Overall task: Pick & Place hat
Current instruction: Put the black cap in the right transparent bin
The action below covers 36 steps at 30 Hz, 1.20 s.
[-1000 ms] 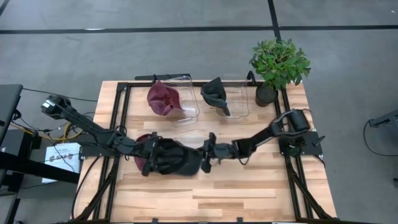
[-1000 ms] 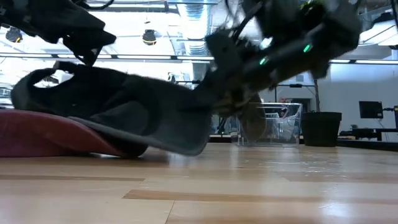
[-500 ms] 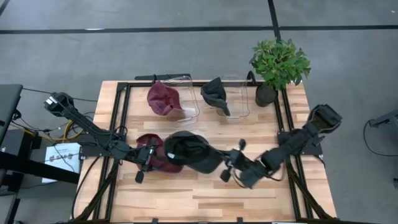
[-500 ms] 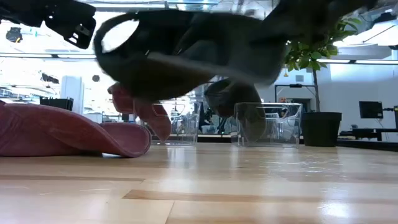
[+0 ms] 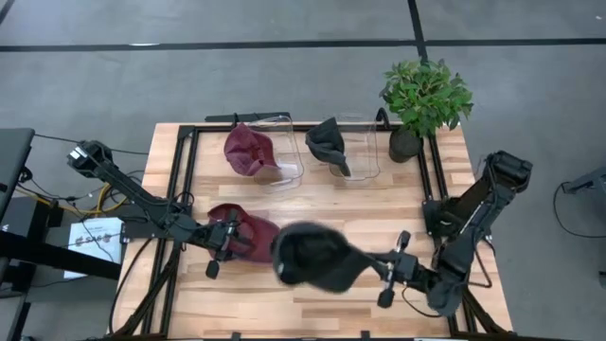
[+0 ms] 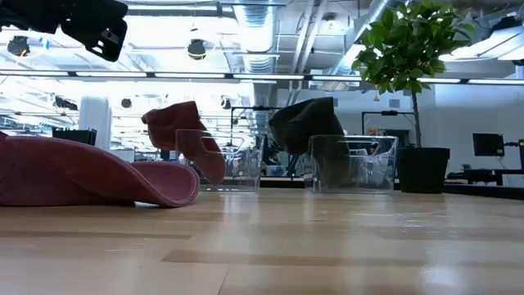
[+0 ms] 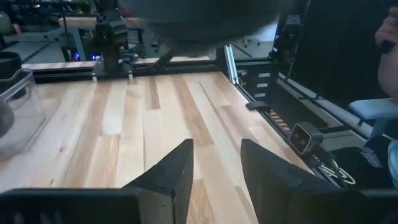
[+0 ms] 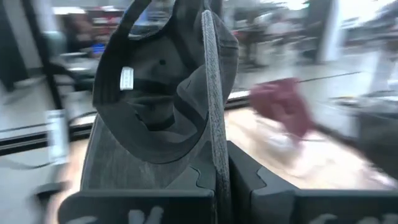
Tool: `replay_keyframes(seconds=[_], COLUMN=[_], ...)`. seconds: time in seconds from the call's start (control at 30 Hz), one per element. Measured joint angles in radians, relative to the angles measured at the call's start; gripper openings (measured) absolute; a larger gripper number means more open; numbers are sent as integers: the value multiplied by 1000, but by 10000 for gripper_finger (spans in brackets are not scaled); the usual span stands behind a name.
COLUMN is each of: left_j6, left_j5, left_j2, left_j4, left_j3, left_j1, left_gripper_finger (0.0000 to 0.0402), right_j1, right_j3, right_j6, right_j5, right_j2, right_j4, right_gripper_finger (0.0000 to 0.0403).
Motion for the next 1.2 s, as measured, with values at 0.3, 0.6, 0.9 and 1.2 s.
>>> replay_keyframes(seconds=[0.3, 0.6, 0.9, 1.2], left_j6=[186, 221, 265, 314], left_j5=[-45, -45, 5, -74], left_j2=[-1, -1, 0, 126], left_j4=[205, 245, 245, 249], left_j3=[-1, 80, 170, 244], left_j1=[19, 80, 86, 242], left_gripper_finger=[131, 131, 131, 131], right_j1=[-85, -214, -341, -493], right_j3=[0, 0, 0, 1], right_j6=[-251, -261, -261, -243], right_j5=[-249, -331, -360, -358], right_j2=[-28, -28, -27, -27], right_j4=[213, 204, 211, 236], right_gripper_finger=[1, 1, 1, 1])
